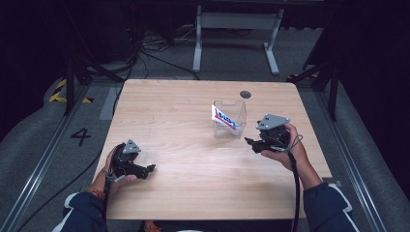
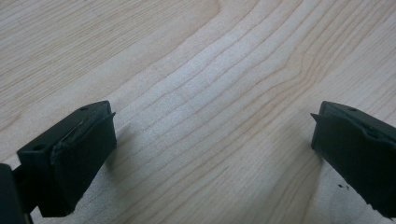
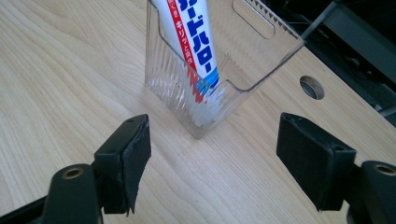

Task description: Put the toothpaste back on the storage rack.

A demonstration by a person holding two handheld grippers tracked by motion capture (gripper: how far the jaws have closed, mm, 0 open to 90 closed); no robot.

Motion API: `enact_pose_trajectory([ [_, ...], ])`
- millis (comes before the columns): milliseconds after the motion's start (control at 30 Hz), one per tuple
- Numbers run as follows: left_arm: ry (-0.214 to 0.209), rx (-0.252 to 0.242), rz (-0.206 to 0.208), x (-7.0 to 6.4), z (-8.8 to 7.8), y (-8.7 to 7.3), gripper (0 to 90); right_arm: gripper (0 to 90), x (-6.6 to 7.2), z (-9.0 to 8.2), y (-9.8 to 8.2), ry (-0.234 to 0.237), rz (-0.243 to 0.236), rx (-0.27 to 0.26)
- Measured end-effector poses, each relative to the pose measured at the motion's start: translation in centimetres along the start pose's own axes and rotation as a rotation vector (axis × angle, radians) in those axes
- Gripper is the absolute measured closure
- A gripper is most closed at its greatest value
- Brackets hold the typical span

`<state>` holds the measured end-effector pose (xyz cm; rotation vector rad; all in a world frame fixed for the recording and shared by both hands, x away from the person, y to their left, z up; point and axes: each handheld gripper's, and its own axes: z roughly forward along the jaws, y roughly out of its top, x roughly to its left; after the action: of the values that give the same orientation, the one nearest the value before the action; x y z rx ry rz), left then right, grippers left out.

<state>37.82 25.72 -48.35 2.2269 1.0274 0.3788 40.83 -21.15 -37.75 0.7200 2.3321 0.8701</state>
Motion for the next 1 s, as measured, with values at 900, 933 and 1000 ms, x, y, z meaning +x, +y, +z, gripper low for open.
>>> enact_pose_trajectory([
  [900, 0.002, 0.0, -0.001, 0.0, 0.0, 0.0, 0.4, 26.2, -0.2, -1.0, -6.3, -0.009, 0.027, 0.056],
  [933, 0.001, 0.0, -0.002, 0.0, 0.0, 0.0, 0.4, 26.2, -0.2, -1.0, -6.3, -0.009, 0.027, 0.056],
  [1000, 0.001, 0.0, -0.002, 0.0, 0.0, 0.0, 0.4, 26.1, -0.2, -1.1, -6.9, -0.006, 0.035, 0.059],
])
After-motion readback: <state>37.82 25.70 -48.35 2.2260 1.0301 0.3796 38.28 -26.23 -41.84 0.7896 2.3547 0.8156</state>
